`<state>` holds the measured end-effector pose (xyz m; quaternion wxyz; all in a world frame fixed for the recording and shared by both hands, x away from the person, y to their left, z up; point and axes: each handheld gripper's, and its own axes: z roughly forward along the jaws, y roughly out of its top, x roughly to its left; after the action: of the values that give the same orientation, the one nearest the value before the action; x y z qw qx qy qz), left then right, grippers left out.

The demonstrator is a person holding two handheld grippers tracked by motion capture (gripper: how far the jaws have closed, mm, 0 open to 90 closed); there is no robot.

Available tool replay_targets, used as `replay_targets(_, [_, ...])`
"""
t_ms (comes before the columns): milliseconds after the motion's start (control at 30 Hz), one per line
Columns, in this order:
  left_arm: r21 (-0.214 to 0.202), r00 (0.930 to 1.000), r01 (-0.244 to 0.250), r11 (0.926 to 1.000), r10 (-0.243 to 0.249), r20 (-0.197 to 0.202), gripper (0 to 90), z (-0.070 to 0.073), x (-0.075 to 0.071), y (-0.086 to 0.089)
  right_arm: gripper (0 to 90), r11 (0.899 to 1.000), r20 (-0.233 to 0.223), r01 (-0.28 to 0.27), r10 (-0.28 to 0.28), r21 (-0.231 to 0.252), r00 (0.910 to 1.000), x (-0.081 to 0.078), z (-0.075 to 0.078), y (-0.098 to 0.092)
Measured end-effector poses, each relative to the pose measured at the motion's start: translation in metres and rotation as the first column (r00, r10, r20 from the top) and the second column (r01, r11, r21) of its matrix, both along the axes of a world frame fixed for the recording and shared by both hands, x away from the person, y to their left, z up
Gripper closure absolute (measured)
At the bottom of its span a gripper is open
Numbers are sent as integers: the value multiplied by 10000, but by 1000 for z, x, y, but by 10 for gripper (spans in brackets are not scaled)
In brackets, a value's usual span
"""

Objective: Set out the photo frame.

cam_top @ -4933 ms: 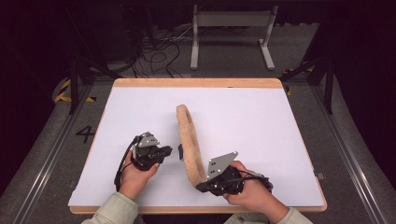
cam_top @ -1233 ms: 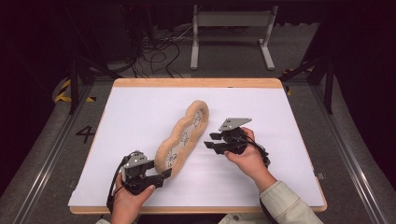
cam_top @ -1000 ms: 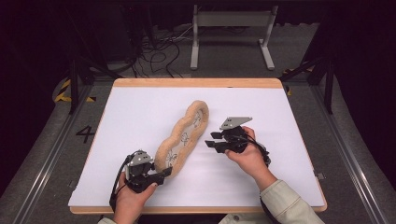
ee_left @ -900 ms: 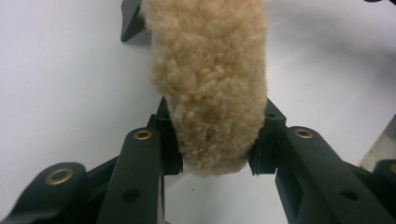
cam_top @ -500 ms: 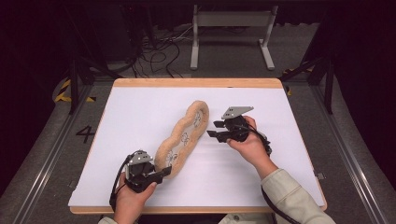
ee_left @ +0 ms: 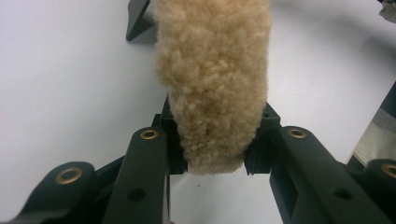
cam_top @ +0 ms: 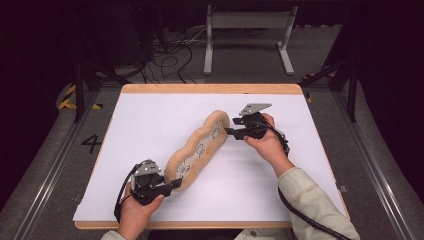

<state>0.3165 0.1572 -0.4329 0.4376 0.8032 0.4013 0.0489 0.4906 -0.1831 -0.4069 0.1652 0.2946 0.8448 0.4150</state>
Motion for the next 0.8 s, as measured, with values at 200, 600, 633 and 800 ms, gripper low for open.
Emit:
replay_targets(200, [31,10000,53,10000,-53,52,676,0,-1,-1,559,9995,-161,-170,165,-283,9997,15,-5,3])
replay_targets(600, [261,9982,443,9987,-453,394,674,1,-4,-4,617,9968,-415,-749,737,-286,9964,27,-11,3])
replay_targets(633, [241,9983,450,9987,-459,366,674,2,-5,-5,638,9967,-446,-775,764,-233,9961,28,-11,2])
replay_targets(800, [242,9969,681,9974,-690,383,670,3,-6,-7,662,9962,-472,-819,805,-288,9956,29,-10,1])
